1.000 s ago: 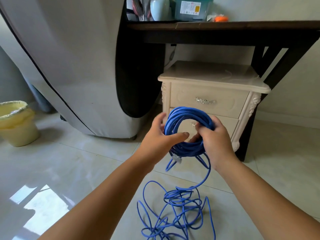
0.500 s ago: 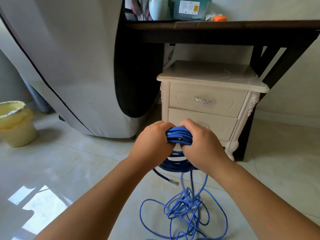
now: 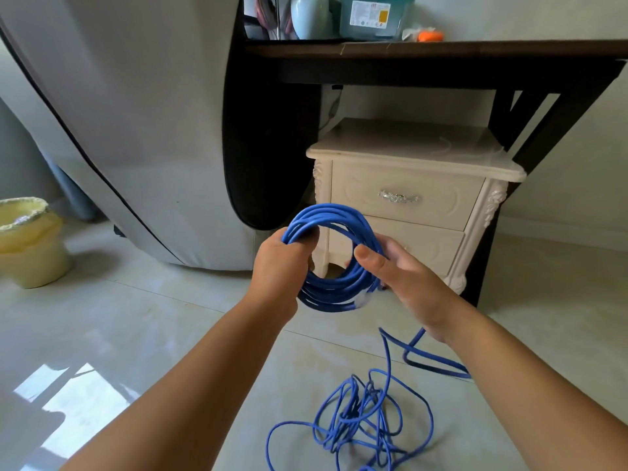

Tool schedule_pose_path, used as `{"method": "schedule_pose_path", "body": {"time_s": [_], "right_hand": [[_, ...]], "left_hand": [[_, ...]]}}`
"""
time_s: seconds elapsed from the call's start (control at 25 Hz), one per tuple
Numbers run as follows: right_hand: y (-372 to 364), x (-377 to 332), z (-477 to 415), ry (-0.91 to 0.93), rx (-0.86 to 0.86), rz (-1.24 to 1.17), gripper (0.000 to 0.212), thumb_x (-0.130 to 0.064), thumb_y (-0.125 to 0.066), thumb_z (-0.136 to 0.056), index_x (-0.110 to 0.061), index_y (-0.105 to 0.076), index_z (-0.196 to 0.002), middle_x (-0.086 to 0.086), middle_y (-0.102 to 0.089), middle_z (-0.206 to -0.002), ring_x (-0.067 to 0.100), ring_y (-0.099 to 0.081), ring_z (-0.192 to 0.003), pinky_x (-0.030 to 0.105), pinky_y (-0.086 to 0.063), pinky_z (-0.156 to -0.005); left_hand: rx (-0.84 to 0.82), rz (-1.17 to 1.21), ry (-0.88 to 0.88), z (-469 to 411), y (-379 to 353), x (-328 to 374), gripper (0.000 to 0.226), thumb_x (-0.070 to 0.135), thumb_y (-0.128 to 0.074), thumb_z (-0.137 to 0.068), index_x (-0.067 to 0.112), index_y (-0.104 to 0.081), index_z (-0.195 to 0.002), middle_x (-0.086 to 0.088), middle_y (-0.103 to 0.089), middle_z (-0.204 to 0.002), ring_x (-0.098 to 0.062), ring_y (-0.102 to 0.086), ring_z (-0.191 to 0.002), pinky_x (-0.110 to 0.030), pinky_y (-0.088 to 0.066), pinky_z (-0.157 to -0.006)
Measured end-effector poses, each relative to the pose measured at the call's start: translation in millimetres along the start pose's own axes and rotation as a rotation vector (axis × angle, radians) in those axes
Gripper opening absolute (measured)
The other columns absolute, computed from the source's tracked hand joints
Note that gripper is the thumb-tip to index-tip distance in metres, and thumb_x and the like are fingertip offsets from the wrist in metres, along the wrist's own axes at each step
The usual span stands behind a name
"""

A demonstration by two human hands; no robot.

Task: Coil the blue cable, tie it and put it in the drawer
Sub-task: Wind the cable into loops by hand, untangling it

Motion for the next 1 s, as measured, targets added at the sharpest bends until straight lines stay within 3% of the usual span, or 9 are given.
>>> {"method": "schedule_pose_path", "body": {"time_s": [0.12, 0.24, 0.36, 0.44, 0.6, 0.72, 0.8, 0.88, 1.0], "right_hand": [[-1.5, 1.5, -0.3, 0.013, -0.041, 0.017, 0.093, -0.074, -0.070, -0.056, -0.039, -0.042, -0.138, -0.020, -0.070, -0.103, -0.012, -0.059, -0.104, 0.033, -0.033, -0.110], [-8.0, 3.5, -1.3, 0.035, -0.158, -0.182, 0.111, -0.079, -0.074, -0.052, -0.031, -0.037, -0.145, 0.010, -0.062, -0.127, 0.014, -0.055, -0.126, 0.041, -0.029, -0.117], [-14.8, 3.6, -1.2, 0.036, -0.193, -0.193, 0.120, -0.062, -0.086, -0.054, -0.038, -0.019, -0.152, -0.013, -0.064, -0.127, 0.002, -0.053, -0.126, 0.031, -0.033, -0.111], [-19.5, 6.6, -3.1, 0.019, -0.013, -0.160, 0.096, -0.045, -0.088, -0.059, -0.036, -0.037, -0.141, -0.018, -0.069, -0.109, -0.006, -0.063, -0.105, 0.019, -0.045, -0.094], [-10.1, 15.6, -12.1, 0.010, 0.287, -0.328, 0.020, -0.020, -0.081, -0.075, -0.023, -0.068, -0.091, 0.000, -0.073, -0.084, 0.021, -0.070, -0.093, 0.045, -0.049, -0.100], [3.9, 13.9, -15.0, -0.029, 0.351, -0.312, 0.024, -0.017, -0.073, -0.061, -0.023, -0.068, -0.084, 0.002, -0.068, -0.076, 0.032, -0.069, -0.092, 0.050, -0.049, -0.100], [10.7, 9.9, -15.6, -0.025, 0.365, -0.263, 0.023, -0.014, -0.069, -0.060, -0.022, -0.065, -0.081, 0.001, -0.063, -0.070, 0.030, -0.066, -0.080, 0.045, -0.052, -0.088], [17.9, 6.2, -15.4, 0.001, 0.375, -0.141, 0.020, -0.003, -0.068, -0.068, -0.017, -0.062, -0.081, 0.000, -0.055, -0.064, 0.023, -0.056, -0.066, 0.037, -0.048, -0.071], [23.6, -2.6, -12.1, 0.105, 0.305, 0.152, 0.019, -0.001, -0.066, -0.072, -0.010, -0.059, -0.087, 0.000, -0.048, -0.064, 0.016, -0.043, -0.058, 0.029, -0.039, -0.059]], "left_hand": [[0.055, 0.190, 0.213, 2.3, -2.1, -7.3, 0.025, 0.028, -0.065, -0.095, 0.014, -0.057, -0.076, -0.002, -0.049, -0.064, -0.016, -0.048, -0.063, -0.034, -0.046, -0.068], [0.063, 0.377, 0.371, 6.8, -4.2, -10.7, 0.022, 0.026, -0.066, -0.095, 0.011, -0.057, -0.083, -0.003, -0.049, -0.069, -0.021, -0.053, -0.073, -0.040, -0.053, -0.076], [0.055, 0.462, 0.481, 12.7, -8.4, -11.3, 0.024, 0.026, -0.064, -0.096, 0.009, -0.055, -0.083, -0.007, -0.056, -0.079, -0.026, -0.062, -0.080, -0.042, -0.054, -0.066], [0.024, 0.465, 0.496, 19.4, -15.7, -14.5, 0.023, 0.026, -0.062, -0.098, 0.007, -0.055, -0.088, -0.010, -0.062, -0.085, -0.026, -0.066, -0.078, -0.041, -0.053, -0.064], [-0.053, 0.379, 0.349, 28.6, -28.9, -21.2, 0.008, 0.017, -0.056, -0.099, 0.009, -0.055, -0.097, -0.006, -0.063, -0.077, -0.017, -0.068, -0.073, -0.033, -0.056, -0.070], [-0.111, 0.103, 0.181, 28.6, -27.0, -17.0, 0.005, 0.012, -0.060, -0.093, 0.014, -0.057, -0.090, -0.003, -0.059, -0.076, -0.012, -0.058, -0.071, -0.025, -0.047, -0.071], [-0.166, -0.041, 0.069, 26.8, -23.1, -10.1, 0.010, 0.013, -0.065, -0.090, 0.015, -0.060, -0.099, -0.001, -0.061, -0.084, -0.010, -0.057, -0.073, -0.019, -0.046, -0.069], [-0.229, -0.190, -0.096, 22.3, -19.0, -4.8, 0.047, 0.012, -0.071, -0.086, 0.025, -0.053, -0.126, 0.004, -0.064, -0.101, -0.005, -0.064, -0.079, -0.013, -0.050, -0.066], [-0.293, -0.539, -0.412, 19.3, -17.5, 4.7, 0.087, 0.007, -0.075, -0.080, 0.038, -0.030, -0.148, 0.006, -0.047, -0.139, -0.009, -0.060, -0.108, -0.023, -0.057, -0.085]]}}
Point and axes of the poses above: each hand's wrist, its own z-axis away from the middle knuckle, its own y-axis out of the back of the hand, x = y × z, the point moved 4 cm from there along -z, towards the middle knuckle
